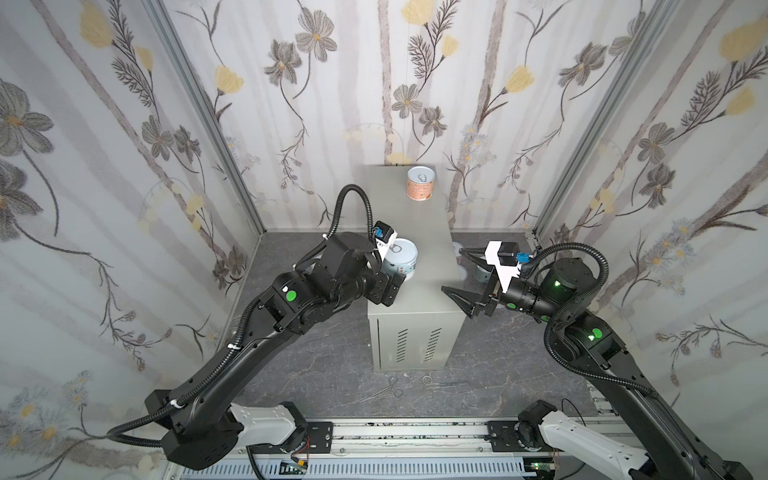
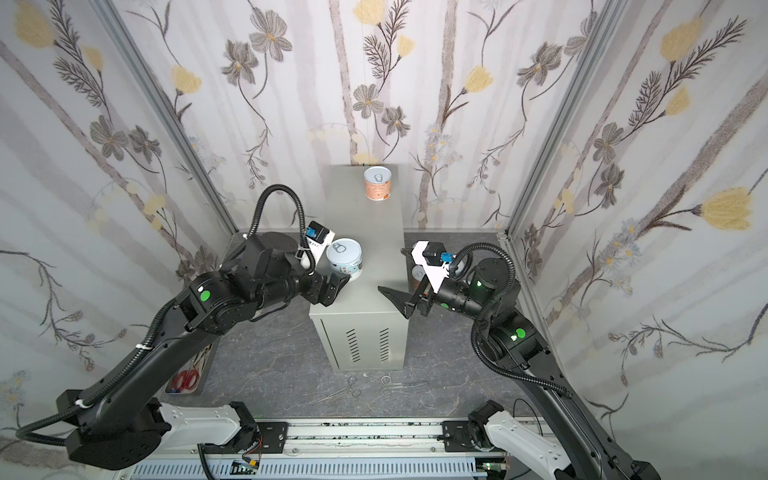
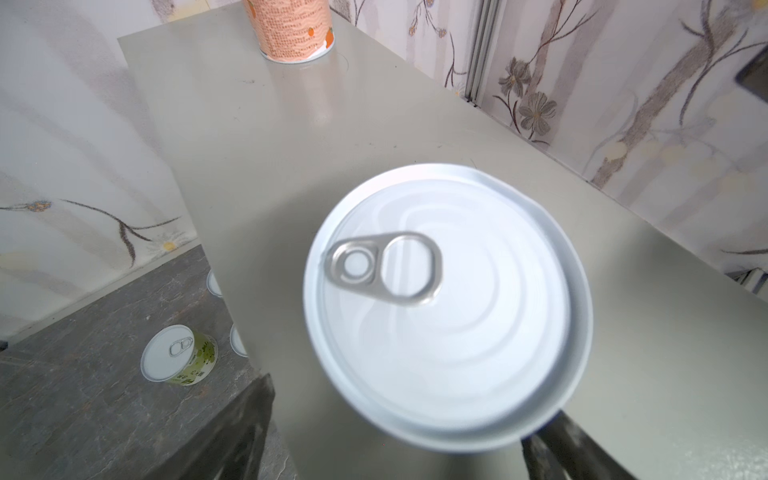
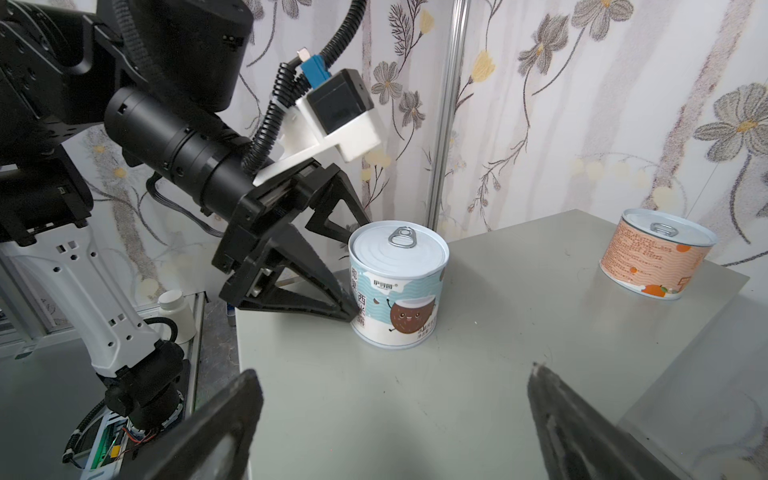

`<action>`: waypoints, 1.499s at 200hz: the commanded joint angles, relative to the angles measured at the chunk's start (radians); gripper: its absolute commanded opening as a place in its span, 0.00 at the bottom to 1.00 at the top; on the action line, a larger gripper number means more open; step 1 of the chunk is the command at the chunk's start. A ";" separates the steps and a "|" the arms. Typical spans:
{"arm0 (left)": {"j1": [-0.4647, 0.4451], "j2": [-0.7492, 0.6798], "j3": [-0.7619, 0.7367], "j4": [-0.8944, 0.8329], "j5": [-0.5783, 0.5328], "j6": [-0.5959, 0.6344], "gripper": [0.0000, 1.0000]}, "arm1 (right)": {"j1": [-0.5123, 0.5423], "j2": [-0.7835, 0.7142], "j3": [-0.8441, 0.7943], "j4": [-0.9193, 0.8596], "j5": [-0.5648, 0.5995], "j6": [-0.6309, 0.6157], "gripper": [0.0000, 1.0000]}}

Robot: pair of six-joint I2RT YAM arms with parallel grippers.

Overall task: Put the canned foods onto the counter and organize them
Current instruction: 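Lower the light-blue can beside the orange-fruit can while the right gripper follows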

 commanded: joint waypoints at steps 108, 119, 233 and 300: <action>-0.002 -0.255 -0.459 0.684 -0.030 -0.033 0.91 | -0.001 0.010 -0.023 0.150 0.186 0.075 1.00; -0.003 -0.245 -0.459 0.690 -0.023 -0.017 0.91 | -0.003 0.016 -0.021 0.144 0.192 0.071 1.00; -0.023 -0.136 -0.426 0.746 -0.105 0.105 0.76 | -0.103 0.075 0.037 0.115 0.184 0.027 1.00; 0.031 -0.015 -0.324 0.768 -0.184 0.158 0.69 | -0.179 0.158 0.067 0.182 0.140 0.020 1.00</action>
